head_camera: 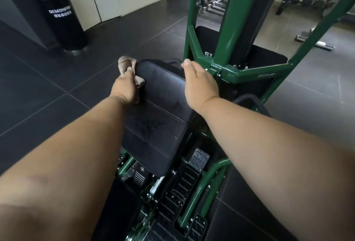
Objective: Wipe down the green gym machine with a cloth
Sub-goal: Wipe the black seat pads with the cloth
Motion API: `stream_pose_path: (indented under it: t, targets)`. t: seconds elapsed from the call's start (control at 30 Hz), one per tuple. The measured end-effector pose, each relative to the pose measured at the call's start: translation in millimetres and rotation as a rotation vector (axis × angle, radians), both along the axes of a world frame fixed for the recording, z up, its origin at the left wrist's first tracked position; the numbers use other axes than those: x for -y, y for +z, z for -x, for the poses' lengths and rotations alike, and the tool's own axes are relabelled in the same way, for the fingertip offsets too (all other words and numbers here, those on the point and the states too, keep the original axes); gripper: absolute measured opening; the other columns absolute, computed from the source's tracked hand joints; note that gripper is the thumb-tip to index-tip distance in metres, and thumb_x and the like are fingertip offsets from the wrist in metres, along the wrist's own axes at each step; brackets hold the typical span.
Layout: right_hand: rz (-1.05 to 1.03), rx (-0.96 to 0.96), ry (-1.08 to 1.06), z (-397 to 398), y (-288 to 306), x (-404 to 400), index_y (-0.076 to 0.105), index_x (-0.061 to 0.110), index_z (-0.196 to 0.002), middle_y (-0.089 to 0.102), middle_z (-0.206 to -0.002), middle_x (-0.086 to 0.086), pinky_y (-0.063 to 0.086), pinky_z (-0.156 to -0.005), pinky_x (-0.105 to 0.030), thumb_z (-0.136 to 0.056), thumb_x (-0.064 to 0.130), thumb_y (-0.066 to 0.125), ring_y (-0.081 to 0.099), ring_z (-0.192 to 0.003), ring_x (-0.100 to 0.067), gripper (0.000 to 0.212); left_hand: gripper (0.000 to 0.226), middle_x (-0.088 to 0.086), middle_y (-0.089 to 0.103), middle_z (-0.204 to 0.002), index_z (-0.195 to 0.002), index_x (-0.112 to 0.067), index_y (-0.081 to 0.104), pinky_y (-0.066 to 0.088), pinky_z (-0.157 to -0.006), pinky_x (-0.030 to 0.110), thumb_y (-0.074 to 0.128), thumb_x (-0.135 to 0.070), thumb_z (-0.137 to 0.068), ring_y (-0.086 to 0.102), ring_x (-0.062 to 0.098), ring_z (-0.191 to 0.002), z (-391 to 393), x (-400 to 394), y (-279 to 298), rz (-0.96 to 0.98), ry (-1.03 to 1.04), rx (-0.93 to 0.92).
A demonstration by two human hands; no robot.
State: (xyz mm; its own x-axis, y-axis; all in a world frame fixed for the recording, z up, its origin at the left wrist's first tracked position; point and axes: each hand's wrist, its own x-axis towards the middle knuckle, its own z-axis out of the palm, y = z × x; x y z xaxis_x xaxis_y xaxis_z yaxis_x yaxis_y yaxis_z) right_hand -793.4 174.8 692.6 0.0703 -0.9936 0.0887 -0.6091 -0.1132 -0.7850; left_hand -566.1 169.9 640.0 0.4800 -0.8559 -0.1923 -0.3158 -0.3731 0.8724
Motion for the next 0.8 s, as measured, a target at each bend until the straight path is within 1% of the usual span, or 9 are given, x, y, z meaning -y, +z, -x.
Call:
stream_pose_path:
  t: [0.03,0.13,0.2,0.27,0.4,0.53,0.63,0.73,0.8]
  targets:
    - [0.018,-0.009,-0.018,0.0,-2.3,-0.1,0.065,0.033,-0.126,0.067,-0.125,0.002,0.044,-0.097,-0.041,-0.108,0.052,0.025,0.057,-0.113,-0.027,0.048,0.078,0.025,0.067,-0.127,-0.124,-0.005,0.065,0.049,-0.108,0.054,0.032,-0.066,-0.087,0.063,0.047,-0.118,-2.1,-2.6,-5.9,-0.006,-0.024,0.065]
    - [0.061,-0.051,-0.046,-0.7,-9.4,1.5,0.065,0.027,-0.104,0.064,-0.095,0.005,0.041,-0.083,-0.038,-0.108,0.051,0.031,0.055,-0.097,-0.028,0.042,0.04,0.039,0.058,-0.128,-0.129,0.009,0.053,0.047,-0.099,0.05,0.048,-0.024,-0.105,0.056,0.055,-0.119,-6.6,-16.1,-21.6,-0.097,-0.163,0.421]
    - [0.075,-0.078,-0.066,-1.9,-11.4,3.0,0.059,0.029,-0.093,0.058,-0.082,0.008,0.036,-0.077,-0.036,-0.107,0.051,0.034,0.054,-0.092,-0.028,0.036,0.041,0.041,0.058,-0.127,-0.133,0.008,0.05,0.043,-0.094,0.05,0.056,-0.018,-0.102,0.055,0.056,-0.116,-13.2,-32.3,-36.9,-0.128,-0.212,0.556]
    - [0.085,-0.096,-0.078,-2.8,-13.2,4.4,0.061,0.031,-0.097,0.059,-0.085,0.009,0.035,-0.077,-0.035,-0.106,0.051,0.037,0.053,-0.091,-0.025,0.033,0.049,0.04,0.057,-0.129,-0.14,0.007,0.047,0.043,-0.096,0.049,0.058,-0.02,-0.101,0.055,0.056,-0.117,-20.0,-53.5,-61.4,-0.176,-0.236,0.603]
    - [0.115,-0.122,-0.104,-4.7,-15.1,5.1,0.058,0.035,-0.086,0.06,-0.087,0.009,0.036,-0.078,-0.035,-0.104,0.053,0.039,0.053,-0.091,-0.024,0.032,0.055,0.04,0.044,-0.149,-0.151,0.007,0.038,0.042,-0.105,0.047,0.054,-0.018,-0.105,0.054,0.054,-0.127,-19.2,-98.7,-106.7,-0.344,-0.248,0.507]
    - [0.127,-0.162,-0.106,-6.2,-15.2,5.1,0.051,0.035,-0.076,0.056,-0.083,0.01,0.036,-0.077,-0.035,-0.104,0.053,0.039,0.052,-0.09,-0.024,0.036,0.056,0.038,0.028,-0.162,-0.159,0.003,0.028,0.034,-0.115,0.043,0.043,-0.014,-0.108,0.042,0.051,-0.143,-11.9,-106.7,-120.1,-0.325,-0.146,0.344]
    - [0.136,-0.166,-0.102,-5.7,-15.6,5.9,0.062,0.034,-0.092,0.065,-0.094,0.009,0.041,-0.082,-0.036,-0.104,0.054,0.04,0.054,-0.095,-0.023,0.032,0.056,0.031,0.033,-0.163,-0.16,-0.004,0.029,0.034,-0.117,0.044,0.041,-0.02,-0.107,0.043,0.048,-0.141,-1.5,-105.2,-120.7,-0.261,-0.035,0.192]
    - [0.148,-0.16,-0.097,-5.0,-17.2,6.5,0.065,0.036,-0.101,0.069,-0.102,0.006,0.043,-0.085,-0.036,-0.102,0.055,0.04,0.056,-0.098,-0.023,0.032,0.039,0.009,0.057,-0.138,-0.143,-0.026,0.043,0.041,-0.101,0.034,0.041,-0.03,-0.104,0.059,0.035,-0.112,19.9,-117.3,-124.4,-0.064,0.113,0.131]
    - [0.151,-0.155,-0.094,-4.9,-17.7,6.1,0.065,0.036,-0.101,0.067,-0.099,0.006,0.039,-0.08,-0.035,-0.103,0.055,0.041,0.054,-0.095,-0.022,0.031,0.033,0.007,0.051,-0.137,-0.135,-0.026,0.048,0.04,-0.112,0.038,0.038,-0.034,-0.105,0.051,0.034,-0.125,40.0,-125.6,-127.4,0.05,0.14,0.163]
